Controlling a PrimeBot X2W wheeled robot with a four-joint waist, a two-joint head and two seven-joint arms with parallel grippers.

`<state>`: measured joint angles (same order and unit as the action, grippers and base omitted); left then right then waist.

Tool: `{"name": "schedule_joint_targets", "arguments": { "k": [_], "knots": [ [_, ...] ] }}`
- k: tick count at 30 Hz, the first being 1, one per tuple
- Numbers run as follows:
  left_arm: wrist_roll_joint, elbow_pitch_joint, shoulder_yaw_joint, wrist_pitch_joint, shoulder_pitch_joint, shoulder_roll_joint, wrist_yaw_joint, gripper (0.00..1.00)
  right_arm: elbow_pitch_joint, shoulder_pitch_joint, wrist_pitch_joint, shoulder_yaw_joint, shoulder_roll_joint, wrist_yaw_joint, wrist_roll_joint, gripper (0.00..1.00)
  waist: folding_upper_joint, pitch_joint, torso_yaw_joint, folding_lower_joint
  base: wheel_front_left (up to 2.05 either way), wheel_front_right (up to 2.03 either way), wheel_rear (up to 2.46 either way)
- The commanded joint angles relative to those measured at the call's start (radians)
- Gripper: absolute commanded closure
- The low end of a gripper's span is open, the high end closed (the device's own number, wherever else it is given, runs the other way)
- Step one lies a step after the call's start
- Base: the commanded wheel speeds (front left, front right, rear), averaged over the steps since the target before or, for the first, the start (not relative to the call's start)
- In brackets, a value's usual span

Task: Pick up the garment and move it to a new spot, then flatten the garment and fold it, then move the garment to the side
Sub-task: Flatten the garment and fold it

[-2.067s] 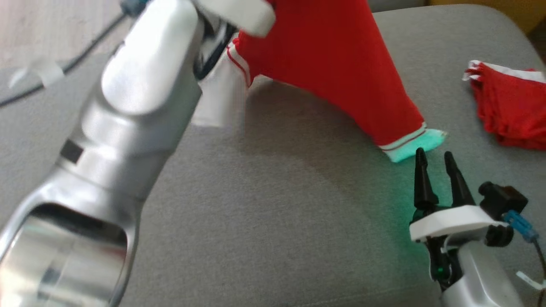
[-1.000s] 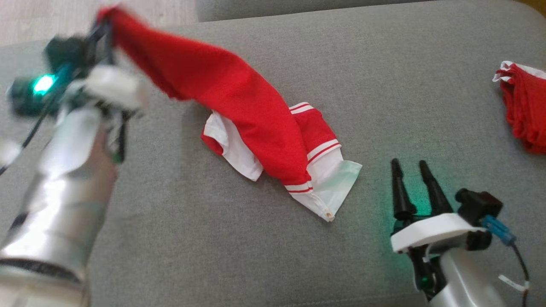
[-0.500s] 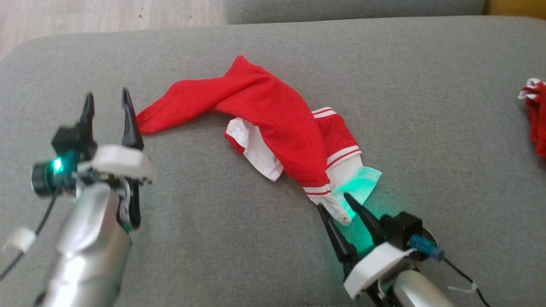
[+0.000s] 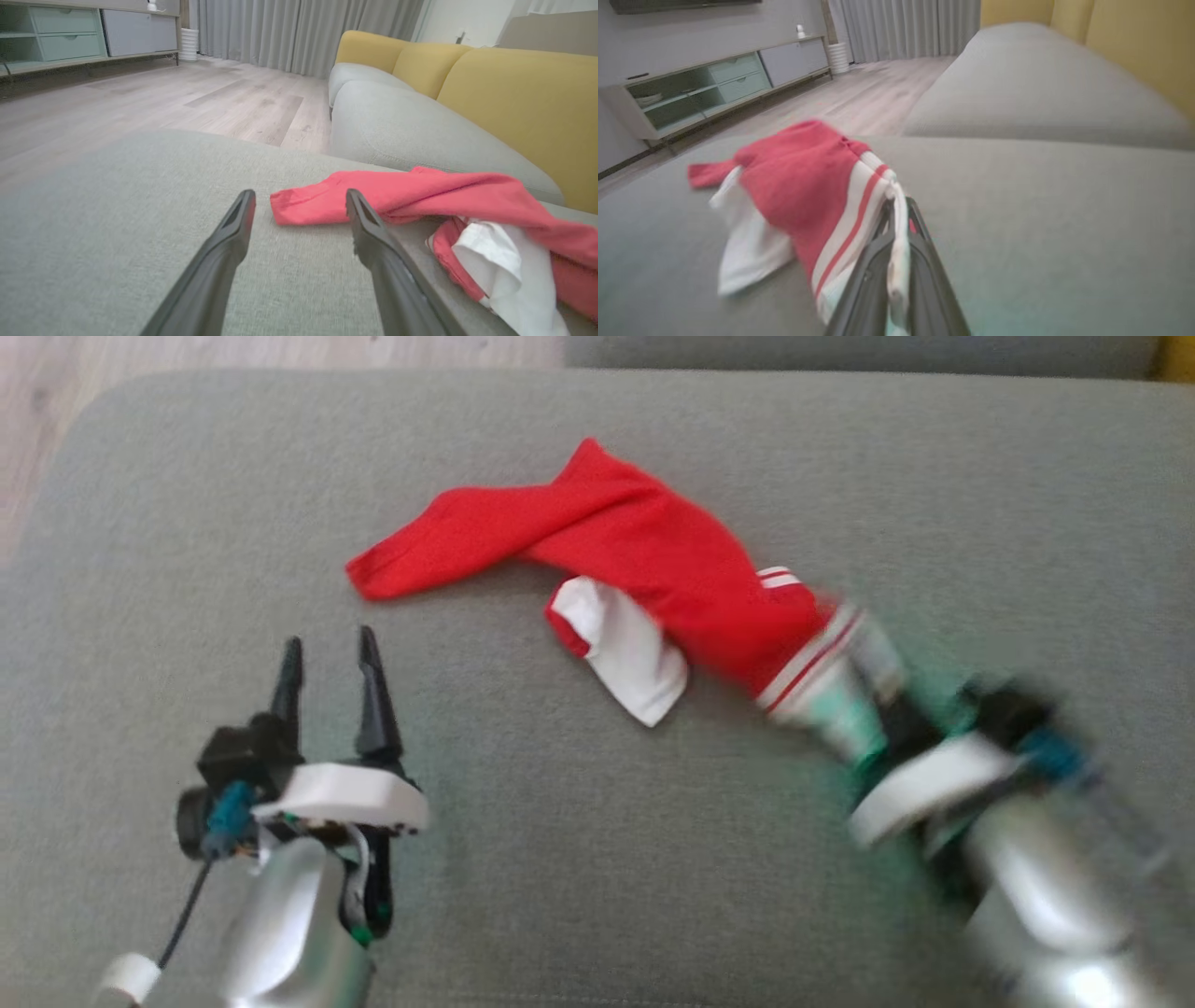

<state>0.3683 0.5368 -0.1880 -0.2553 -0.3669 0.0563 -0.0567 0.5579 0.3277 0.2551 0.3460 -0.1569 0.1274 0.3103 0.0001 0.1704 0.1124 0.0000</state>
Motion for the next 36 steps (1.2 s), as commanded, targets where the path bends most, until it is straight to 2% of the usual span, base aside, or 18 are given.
{"name": "schedule_joint_targets", "arguments": {
  "k": [1, 5, 10, 11, 12, 13, 18, 24, 30, 36],
  "knots": [
    [-0.012, -0.036, 0.036, -0.006, -0.009, 0.007, 0.010, 0.00, -0.040, 0.093, 0.007, -0.015, -0.034, 0.003, -0.014, 1.00, -0.0001, 0.019, 0.026, 0.0000, 0.00, 0.00, 0.00],
    [0.004, -0.028, -0.006, -0.006, 0.016, -0.005, 0.029, 0.00, -0.015, 0.285, 0.003, -0.039, -0.134, 0.003, -0.067, 1.00, -0.0001, 0.038, 0.088, 0.0000, 0.00, 0.00, 0.00],
    [0.107, -0.045, -0.159, -0.006, 0.035, -0.006, 0.015, 0.00, 0.099, 0.518, -0.060, -0.031, -0.229, 0.003, -0.131, 1.00, -0.0001, 0.068, 0.198, 0.0000, 0.00, 0.00, 0.00],
    [0.121, -0.046, -0.188, -0.006, 0.040, -0.006, 0.009, 0.00, 0.137, 0.553, -0.083, -0.037, -0.235, 0.003, -0.135, 0.64, -0.0001, 0.074, 0.217, 0.0000, 0.00, 0.00, 0.00],
    [0.132, -0.049, -0.213, -0.006, 0.046, -0.006, 0.003, 0.00, 0.175, 0.583, -0.104, -0.039, -0.238, 0.003, -0.142, 0.07, -0.0001, 0.080, 0.234, 0.0000, 0.00, 0.00, 0.00],
    [0.144, -0.051, -0.233, -0.006, 0.052, -0.006, -0.004, 0.00, 0.210, 0.610, -0.116, -0.040, -0.238, 0.003, -0.153, 0.00, -0.0001, 0.085, 0.247, 0.0000, 0.00, 0.00, 0.00],
    [0.183, -0.065, -0.289, -0.006, 0.074, -0.006, -0.036, 0.00, 0.331, 0.641, -0.070, -0.079, -0.198, 0.003, -0.211, 0.00, -0.0001, 0.099, 0.276, 0.0000, 0.00, 0.00, 0.00],
    [0.182, -0.067, -0.278, -0.006, 0.090, -0.006, -0.047, 0.00, 0.370, 0.522, -0.005, -0.046, -0.114, 0.003, -0.183, 0.00, -0.0001, 0.096, 0.234, 0.0000, 0.00, 0.00, 0.00],
    [0.170, -0.066, -0.256, -0.006, 0.091, -0.006, -0.047, 0.00, 0.276, 0.367, 0.006, 0.055, -0.063, 0.003, -0.097, 0.00, -0.0001, 0.096, 0.177, 0.0000, 0.00, 0.00, 0.00],
    [0.166, -0.067, -0.242, -0.006, 0.089, -0.006, -0.042, 0.00, 0.178, 0.294, 0.006, 0.132, -0.058, 0.003, -0.032, 0.00, -0.0001, 0.098, 0.158, 0.0000, 0.00, 0.00, 0.00]
  ]
}}
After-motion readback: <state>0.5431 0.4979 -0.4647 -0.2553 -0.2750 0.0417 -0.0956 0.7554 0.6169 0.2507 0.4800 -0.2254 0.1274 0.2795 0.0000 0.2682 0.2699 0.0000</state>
